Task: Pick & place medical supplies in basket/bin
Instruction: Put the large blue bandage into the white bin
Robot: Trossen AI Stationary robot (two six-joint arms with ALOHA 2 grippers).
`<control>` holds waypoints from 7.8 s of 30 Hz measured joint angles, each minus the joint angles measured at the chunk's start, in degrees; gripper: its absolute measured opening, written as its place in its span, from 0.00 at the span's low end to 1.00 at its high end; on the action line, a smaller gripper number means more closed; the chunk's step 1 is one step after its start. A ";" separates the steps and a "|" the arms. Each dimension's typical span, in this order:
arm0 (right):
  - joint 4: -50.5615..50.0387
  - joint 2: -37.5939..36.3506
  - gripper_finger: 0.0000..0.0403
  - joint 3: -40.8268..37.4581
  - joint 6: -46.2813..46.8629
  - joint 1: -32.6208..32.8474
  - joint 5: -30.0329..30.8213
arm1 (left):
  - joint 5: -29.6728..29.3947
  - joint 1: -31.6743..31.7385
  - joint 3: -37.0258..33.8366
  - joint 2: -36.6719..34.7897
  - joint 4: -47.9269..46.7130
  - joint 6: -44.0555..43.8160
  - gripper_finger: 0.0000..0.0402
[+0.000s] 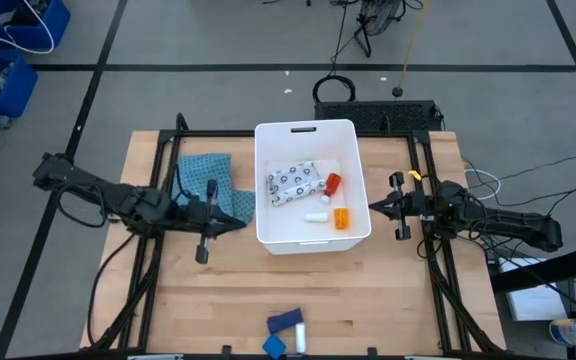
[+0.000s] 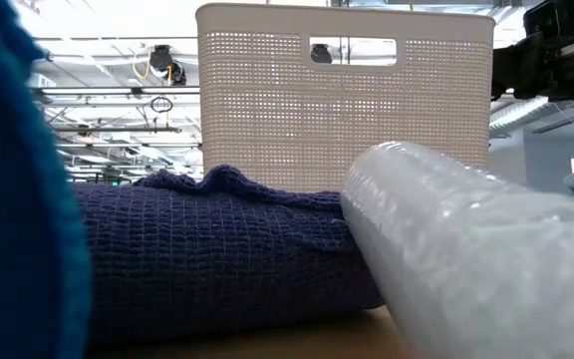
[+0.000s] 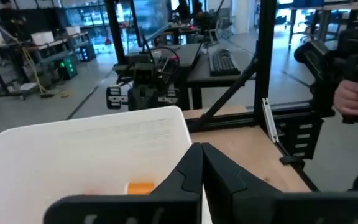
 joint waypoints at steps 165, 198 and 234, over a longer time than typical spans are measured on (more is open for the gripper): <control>5.10 3.41 0.00 -0.02 -3.01 0.04 3.02 | 29.20 35.44 -22.21 -19.04 9.91 14.22 0.15; 4.45 3.45 0.00 -0.02 -0.37 0.04 6.05 | 27.45 37.54 -45.40 -28.71 36.20 -0.17 0.16; 4.63 3.43 0.00 1.20 -0.09 0.04 5.38 | 33.57 36.62 22.32 22.96 -4.43 -3.75 0.15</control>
